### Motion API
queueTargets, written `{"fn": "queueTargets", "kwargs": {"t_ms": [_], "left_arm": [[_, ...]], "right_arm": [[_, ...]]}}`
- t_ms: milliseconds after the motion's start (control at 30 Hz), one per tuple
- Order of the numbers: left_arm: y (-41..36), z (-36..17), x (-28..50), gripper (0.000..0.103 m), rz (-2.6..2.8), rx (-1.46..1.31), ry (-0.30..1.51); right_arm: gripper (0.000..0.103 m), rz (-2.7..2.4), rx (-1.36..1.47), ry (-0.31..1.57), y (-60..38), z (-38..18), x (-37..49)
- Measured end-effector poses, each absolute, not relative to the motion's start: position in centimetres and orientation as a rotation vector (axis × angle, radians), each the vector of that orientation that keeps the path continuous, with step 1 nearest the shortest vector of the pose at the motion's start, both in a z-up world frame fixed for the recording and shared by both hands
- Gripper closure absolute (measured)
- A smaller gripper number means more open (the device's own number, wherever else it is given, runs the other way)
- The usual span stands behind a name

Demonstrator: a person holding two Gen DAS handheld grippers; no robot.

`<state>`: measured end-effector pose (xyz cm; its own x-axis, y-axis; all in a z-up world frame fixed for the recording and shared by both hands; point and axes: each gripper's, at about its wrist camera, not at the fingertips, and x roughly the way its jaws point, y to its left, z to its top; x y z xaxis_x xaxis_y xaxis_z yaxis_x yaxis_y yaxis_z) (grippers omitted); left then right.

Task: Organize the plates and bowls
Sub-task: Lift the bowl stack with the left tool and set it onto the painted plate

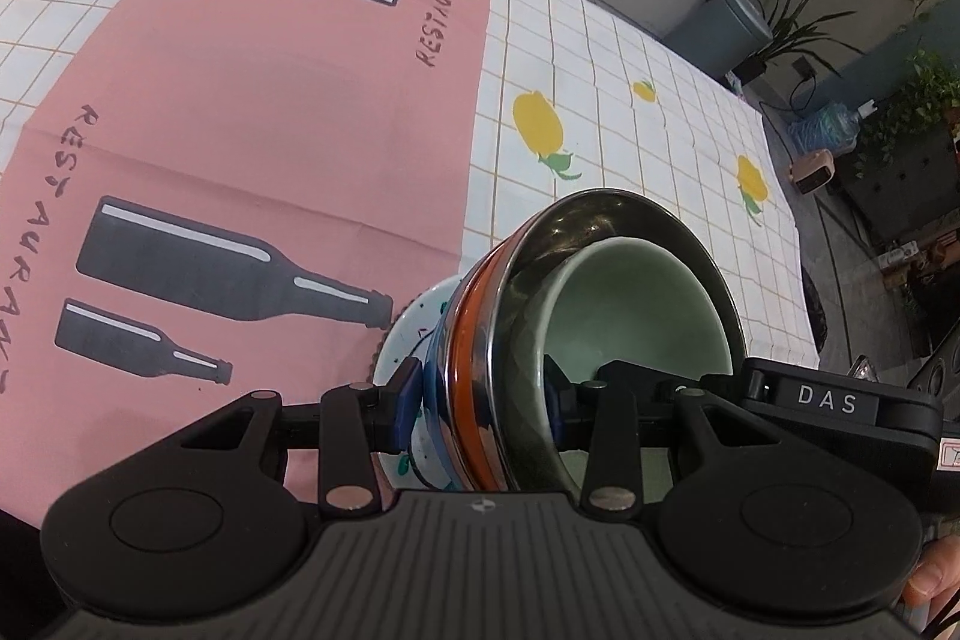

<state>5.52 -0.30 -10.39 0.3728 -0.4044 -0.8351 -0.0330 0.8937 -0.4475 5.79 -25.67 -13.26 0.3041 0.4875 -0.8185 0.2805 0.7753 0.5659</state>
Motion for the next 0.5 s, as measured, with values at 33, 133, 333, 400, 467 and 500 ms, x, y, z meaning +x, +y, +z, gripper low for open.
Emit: {"fn": "queueTargets", "kwargs": {"t_ms": [33,133,333,400,467,500], "left_arm": [[-0.38,-10.48,5.51,0.059,-0.243,-0.428,1.177],[-0.62,-10.72,5.44,0.059,-0.234,-0.421,1.181],[-0.84,-10.93,5.45,0.059,-0.233,-0.414,1.181],[-0.88,-10.89,5.47,0.058,-0.233,-0.411,1.181],[-0.86,-10.89,5.45,0.058,-0.231,-0.421,1.183],[-0.85,-10.9,5.47,0.058,-0.232,-0.423,1.183]], "right_arm": [[0.057,0.153,0.722,1.289,-25.75,-13.43,5.81],[0.057,0.151,0.731,1.293,-25.92,-13.91,5.76],[0.057,0.15,0.738,1.289,-26.18,-14.26,5.72],[0.057,0.15,0.739,1.29,-26.17,-14.3,5.78],[0.057,0.149,0.734,1.288,-26.15,-14.28,5.76],[0.057,0.148,0.731,1.287,-26.11,-14.24,5.74]]}}
